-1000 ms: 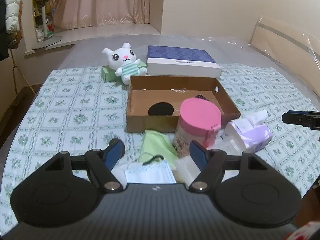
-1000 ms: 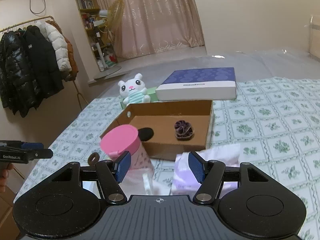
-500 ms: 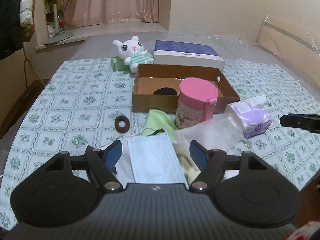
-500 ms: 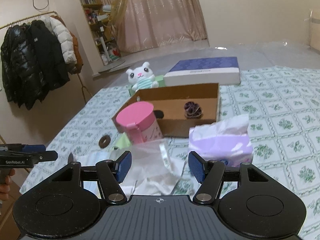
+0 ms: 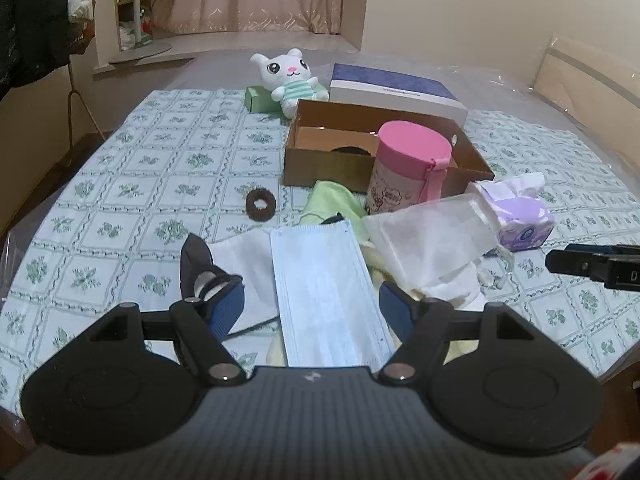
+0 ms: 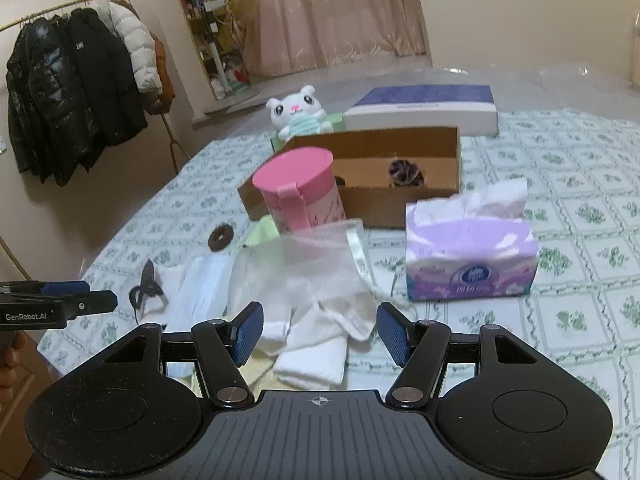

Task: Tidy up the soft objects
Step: 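Move both tools back toward the pile of soft items, then grasp the blue face mask with the left tool while the right tool grasps the white mesh bag, then release the face mask in the box with the left tool while the right tool releases the mesh bag there, then move both tools back over the remaining soft items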

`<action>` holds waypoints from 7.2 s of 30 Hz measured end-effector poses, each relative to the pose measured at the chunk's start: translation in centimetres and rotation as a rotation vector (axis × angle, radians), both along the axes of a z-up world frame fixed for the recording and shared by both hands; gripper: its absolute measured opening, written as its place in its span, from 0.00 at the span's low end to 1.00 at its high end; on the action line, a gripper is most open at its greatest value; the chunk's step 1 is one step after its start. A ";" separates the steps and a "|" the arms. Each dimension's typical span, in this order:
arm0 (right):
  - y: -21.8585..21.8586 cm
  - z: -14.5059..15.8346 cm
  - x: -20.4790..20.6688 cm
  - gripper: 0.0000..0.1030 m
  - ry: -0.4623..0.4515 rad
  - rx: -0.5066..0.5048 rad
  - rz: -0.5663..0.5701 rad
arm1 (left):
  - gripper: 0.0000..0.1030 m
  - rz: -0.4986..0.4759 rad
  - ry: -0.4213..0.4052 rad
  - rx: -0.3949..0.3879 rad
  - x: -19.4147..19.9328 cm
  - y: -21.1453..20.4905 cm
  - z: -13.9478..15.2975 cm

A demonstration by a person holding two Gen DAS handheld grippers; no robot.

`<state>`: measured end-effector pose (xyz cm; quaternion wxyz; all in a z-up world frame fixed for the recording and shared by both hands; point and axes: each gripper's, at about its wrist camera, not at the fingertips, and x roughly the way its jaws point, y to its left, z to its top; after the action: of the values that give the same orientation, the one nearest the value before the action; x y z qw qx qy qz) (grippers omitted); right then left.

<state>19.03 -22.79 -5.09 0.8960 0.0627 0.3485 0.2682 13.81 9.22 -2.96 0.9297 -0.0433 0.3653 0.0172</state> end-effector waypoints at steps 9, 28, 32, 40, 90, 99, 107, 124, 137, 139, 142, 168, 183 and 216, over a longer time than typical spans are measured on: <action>0.1 -2.2 0.0 0.62 0.042 -0.048 -0.016 | 0.70 0.013 0.028 -0.038 -0.1 -0.3 -2.8; -1.2 -5.6 1.8 0.62 0.115 -0.092 -0.100 | 0.70 0.022 0.115 -0.110 4.2 1.7 -8.6; -1.5 -5.9 2.1 0.62 0.121 -0.098 -0.111 | 0.70 0.033 0.128 -0.122 5.5 2.4 -9.7; -1.6 -6.4 2.5 0.62 0.132 -0.100 -0.124 | 0.60 0.003 0.126 -0.181 6.9 2.7 -10.1; 0.4 -6.8 9.2 0.43 0.002 0.112 -0.043 | 0.03 -0.007 -0.026 -0.066 5.1 2.6 -3.8; 0.1 -6.2 8.6 0.02 -0.010 0.157 0.020 | 0.03 -0.006 -0.024 -0.046 5.0 2.8 -3.8; -2.4 -2.0 7.2 0.02 -0.081 0.197 0.029 | 0.03 -0.031 -0.044 0.001 5.4 3.0 -2.5; -5.7 5.0 9.9 0.01 -0.196 0.225 -0.030 | 0.03 -0.106 -0.124 0.086 9.9 3.3 1.0; -3.3 8.0 17.2 0.01 -0.273 0.247 -0.026 | 0.03 -0.232 -0.201 0.122 18.4 2.2 4.2; -2.7 7.8 18.6 0.01 -0.267 0.257 -0.024 | 0.03 -0.259 -0.204 0.127 20.2 1.8 4.1; -1.8 7.2 20.9 0.01 -0.259 0.271 -0.020 | 0.03 -0.295 -0.203 0.136 23.0 1.4 3.7; 0.9 1.3 32.3 0.01 -0.089 0.239 -0.103 | 0.03 -0.515 -0.176 0.228 36.6 -2.3 -2.6; -1.7 -1.6 31.1 0.53 -0.015 0.112 -0.090 | 0.34 -0.565 -0.183 0.306 36.3 -2.3 -5.1; -3.9 2.2 12.3 0.53 0.011 0.160 -0.098 | 0.35 -0.035 -0.009 -0.006 11.4 7.2 1.6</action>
<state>31.32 -26.68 -2.89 0.8982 0.1527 0.3273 0.2505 25.23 16.41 -1.37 0.9313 -0.0396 0.3621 -0.0001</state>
